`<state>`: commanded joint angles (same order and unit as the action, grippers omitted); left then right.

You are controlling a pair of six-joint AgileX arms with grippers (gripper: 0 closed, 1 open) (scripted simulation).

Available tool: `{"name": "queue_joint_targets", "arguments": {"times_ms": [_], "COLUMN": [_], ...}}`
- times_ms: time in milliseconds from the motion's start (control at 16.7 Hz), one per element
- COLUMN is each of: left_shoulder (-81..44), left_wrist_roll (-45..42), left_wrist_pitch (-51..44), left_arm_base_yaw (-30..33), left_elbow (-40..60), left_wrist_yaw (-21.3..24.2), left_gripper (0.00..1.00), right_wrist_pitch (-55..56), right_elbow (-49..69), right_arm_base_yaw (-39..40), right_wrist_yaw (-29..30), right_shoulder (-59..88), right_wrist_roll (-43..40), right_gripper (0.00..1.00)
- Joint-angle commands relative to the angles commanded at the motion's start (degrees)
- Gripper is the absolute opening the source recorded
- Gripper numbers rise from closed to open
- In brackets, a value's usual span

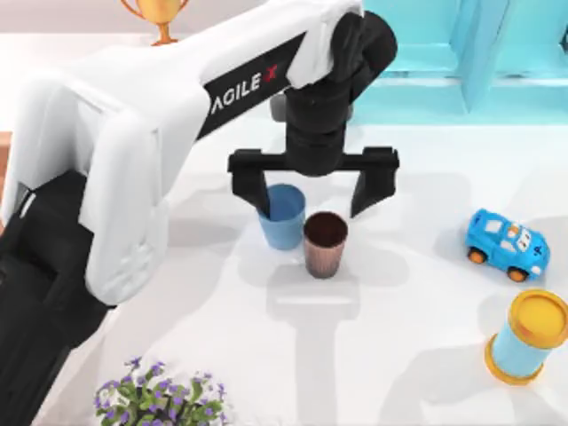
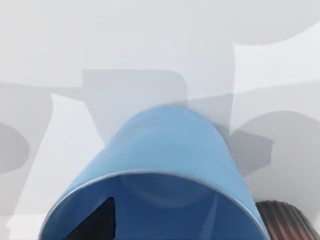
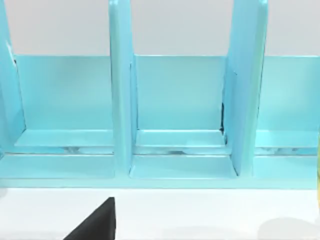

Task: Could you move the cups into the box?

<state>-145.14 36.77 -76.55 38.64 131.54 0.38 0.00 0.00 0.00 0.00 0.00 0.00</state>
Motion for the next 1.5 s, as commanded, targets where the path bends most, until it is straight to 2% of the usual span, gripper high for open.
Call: {"name": "queue_joint_targets", "arguments": {"times_ms": [180, 480, 1260, 1500], "left_shoulder": [1.05, 1.16, 1.16, 1.16], "left_wrist_roll": [0.03, 0.03, 0.03, 0.03], "left_wrist_pitch": [4.54, 5.12, 5.12, 5.12], "left_arm_base_yaw": [0.03, 0.03, 0.03, 0.03], "left_elbow": [-5.48, -6.13, -6.13, -6.13], "left_wrist_yaw": [-0.02, -0.02, -0.02, -0.02], "left_gripper": [1.00, 1.00, 0.02, 0.00], "right_wrist_pitch": [0.00, 0.00, 0.00, 0.00], "right_elbow": [0.00, 0.00, 0.00, 0.00], "right_arm_base_yaw": [0.00, 0.00, 0.00, 0.00], "right_wrist_yaw": [0.00, 0.00, 0.00, 0.00], "right_shoulder": [0.00, 0.00, 0.00, 0.00], "right_wrist_roll": [0.00, 0.00, 0.00, 0.00], "right_gripper": [1.00, 1.00, 1.00, 1.00]}}
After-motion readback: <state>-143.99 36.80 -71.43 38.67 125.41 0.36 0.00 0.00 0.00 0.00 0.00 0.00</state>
